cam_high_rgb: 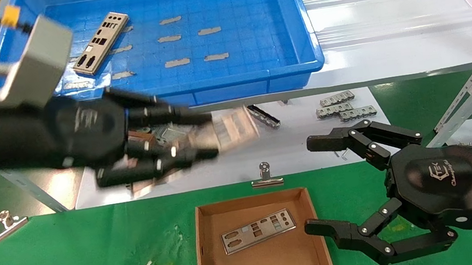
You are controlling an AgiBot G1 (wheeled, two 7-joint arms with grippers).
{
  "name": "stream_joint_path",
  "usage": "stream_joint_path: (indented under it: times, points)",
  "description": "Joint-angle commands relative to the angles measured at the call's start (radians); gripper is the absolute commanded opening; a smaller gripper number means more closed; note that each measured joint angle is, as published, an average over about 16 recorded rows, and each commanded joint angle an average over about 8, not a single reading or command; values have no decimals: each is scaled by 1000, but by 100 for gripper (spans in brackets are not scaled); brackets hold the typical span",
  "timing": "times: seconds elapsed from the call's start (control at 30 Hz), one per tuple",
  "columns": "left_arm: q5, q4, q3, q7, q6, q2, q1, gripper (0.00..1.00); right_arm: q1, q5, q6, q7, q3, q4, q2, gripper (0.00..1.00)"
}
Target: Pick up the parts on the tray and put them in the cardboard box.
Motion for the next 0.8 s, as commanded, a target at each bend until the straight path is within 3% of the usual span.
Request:
stream_joint_path:
  times: [0.03,0.23,0.43,0.8]
  points:
    - [-65,-99,44,-32,-5,-44,20,0,0,0,0,0,0,0,0,100]
    - [-127,-167,151,-24,-11,-64,55,0,0,0,0,0,0,0,0,100]
    - [-106,-148,243,29,-37,-20,104,0,0,0,0,0,0,0,0,100]
    - [50,1,305,291,-241,139,239,0,0,0,0,0,0,0,0,100]
